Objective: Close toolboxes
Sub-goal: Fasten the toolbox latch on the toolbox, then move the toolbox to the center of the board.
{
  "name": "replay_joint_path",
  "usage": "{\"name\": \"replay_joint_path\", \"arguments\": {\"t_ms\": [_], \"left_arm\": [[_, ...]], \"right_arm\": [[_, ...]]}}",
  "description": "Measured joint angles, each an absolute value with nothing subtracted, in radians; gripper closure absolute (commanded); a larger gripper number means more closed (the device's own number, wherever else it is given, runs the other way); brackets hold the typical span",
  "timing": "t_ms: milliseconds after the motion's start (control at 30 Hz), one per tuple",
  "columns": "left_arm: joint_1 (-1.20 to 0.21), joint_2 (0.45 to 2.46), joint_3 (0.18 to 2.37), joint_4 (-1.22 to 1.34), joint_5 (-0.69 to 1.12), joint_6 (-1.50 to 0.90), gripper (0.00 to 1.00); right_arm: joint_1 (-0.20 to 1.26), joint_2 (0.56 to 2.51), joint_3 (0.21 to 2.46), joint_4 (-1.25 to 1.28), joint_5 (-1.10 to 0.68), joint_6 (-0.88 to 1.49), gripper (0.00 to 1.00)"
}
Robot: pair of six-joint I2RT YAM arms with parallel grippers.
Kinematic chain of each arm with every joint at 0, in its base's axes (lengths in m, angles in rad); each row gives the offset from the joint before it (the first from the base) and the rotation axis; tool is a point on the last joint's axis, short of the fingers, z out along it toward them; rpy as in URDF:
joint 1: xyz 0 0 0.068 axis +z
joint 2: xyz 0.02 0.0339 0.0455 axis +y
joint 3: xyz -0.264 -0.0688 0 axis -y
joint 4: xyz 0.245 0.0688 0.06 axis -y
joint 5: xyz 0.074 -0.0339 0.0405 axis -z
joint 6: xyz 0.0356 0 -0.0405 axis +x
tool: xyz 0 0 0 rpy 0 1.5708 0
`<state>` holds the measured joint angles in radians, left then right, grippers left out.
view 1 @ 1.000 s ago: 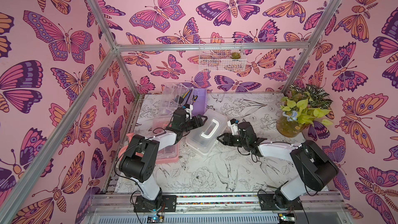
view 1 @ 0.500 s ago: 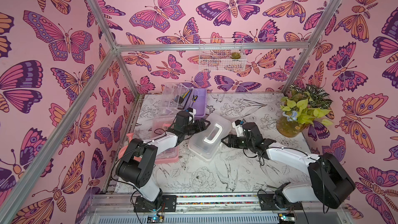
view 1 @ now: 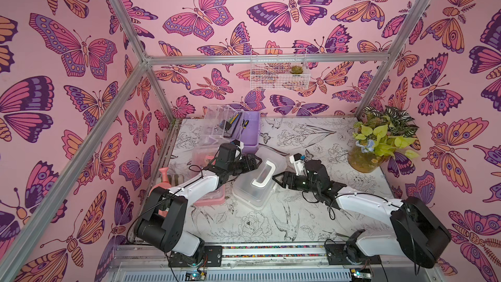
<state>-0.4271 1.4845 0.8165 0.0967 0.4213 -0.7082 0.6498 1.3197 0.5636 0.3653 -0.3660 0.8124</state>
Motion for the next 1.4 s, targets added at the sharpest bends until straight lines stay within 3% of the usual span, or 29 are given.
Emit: {"name": "replay_joint_path", "arguments": {"t_ms": [400,733,1033,1400], "left_arm": [[-0.416,1.465,0.816,0.094,0.377,-0.736,0.00],[-0.393,1.295,0.807,-0.069,0.288,-0.660,0.01],[-0.393,1.255,0.712,-0.166,0.326,-0.646,0.12],[-0.525,1.398,0.793,-0.039,0.318,-0.675,0.10]], "right_arm": [[0.707,1.328,0.596,0.309,-0.268,0.863,0.14],[0.752,1.381,0.604,0.273,-0.210,1.007,0.09],[0.776,1.480,0.662,0.326,-0.211,1.087,0.10],[0.711,1.396,0.722,0.100,-0.097,0.991,0.09]]}}
